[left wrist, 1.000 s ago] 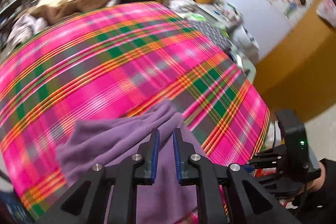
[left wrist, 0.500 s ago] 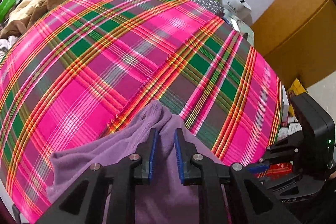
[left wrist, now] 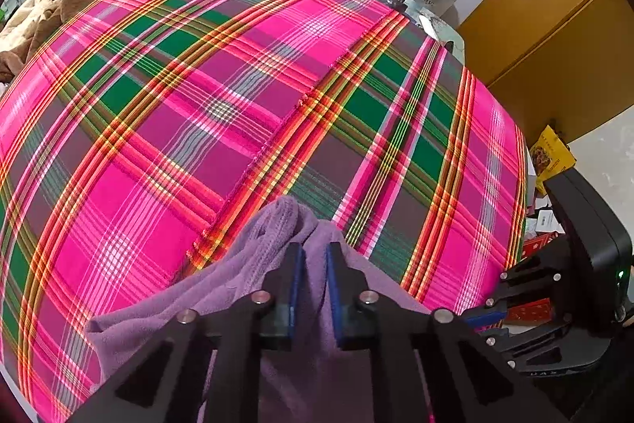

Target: Fold clothes

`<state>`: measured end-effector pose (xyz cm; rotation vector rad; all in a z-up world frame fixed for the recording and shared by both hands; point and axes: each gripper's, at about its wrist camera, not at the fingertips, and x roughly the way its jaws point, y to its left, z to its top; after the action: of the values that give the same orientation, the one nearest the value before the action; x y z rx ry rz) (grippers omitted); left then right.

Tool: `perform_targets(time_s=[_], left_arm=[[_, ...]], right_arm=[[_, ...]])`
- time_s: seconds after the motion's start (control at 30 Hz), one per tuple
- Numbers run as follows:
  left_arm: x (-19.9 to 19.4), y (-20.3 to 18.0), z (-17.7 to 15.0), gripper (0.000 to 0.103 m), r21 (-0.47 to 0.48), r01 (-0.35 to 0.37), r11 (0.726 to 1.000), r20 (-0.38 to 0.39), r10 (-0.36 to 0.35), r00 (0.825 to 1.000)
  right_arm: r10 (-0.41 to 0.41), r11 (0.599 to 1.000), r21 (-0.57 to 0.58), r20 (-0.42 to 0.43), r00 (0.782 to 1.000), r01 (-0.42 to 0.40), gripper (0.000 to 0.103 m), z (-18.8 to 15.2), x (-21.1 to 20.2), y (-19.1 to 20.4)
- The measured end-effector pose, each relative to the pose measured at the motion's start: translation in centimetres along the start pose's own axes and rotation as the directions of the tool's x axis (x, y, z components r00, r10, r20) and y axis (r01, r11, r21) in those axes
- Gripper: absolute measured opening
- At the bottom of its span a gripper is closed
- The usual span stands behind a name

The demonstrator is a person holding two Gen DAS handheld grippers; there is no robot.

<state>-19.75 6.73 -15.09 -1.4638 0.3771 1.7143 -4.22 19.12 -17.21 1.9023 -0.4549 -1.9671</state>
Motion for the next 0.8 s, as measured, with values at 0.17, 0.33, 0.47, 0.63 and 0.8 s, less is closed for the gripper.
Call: perform_targets(time_s=[0.17, 0.33, 0.47, 0.63, 0.8], left_arm=[[-1.3, 1.4, -0.6, 0.008, -0.090, 0.034, 0.995, 0.058, -0.029, 0.998], [-1.6, 4.6, -1.8, 0.008, -0.270, 0.148, 0.951, 0.119, -0.120, 0.986], [-1.2, 5.1, -1.7, 0.009, -0.338, 0.245, 0.909, 0.149, -0.205, 0.967], [-1.2, 2.1, 0.0, 0.012, -0.151, 0.118, 0.982, 0.057, -0.110, 0.992], [0.0, 1.5, 2.2, 0.012, -0.125, 0.110, 0.986, 0.004, -0.110, 0.994]], right_arm=[[-0.013, 1.000, -0.007, 0.021, 1.000, 0.013, 0.006, -0.2, -0.1, 0.4], [-0.028, 1.000, -0.005, 0.044, 0.999, 0.028, 0.005, -0.8, -0.3, 0.5], [-0.032, 0.999, -0.003, 0.038, 0.999, 0.032, 0.005, -0.7, -0.1, 0.3], [-0.026, 1.000, 0.007, 0.029, 0.999, 0.026, 0.007, -0.4, 0.1, 0.4], [-0.027, 1.000, 0.010, 0.024, 0.999, 0.026, 0.008, -0.3, 0.1, 0.3]])
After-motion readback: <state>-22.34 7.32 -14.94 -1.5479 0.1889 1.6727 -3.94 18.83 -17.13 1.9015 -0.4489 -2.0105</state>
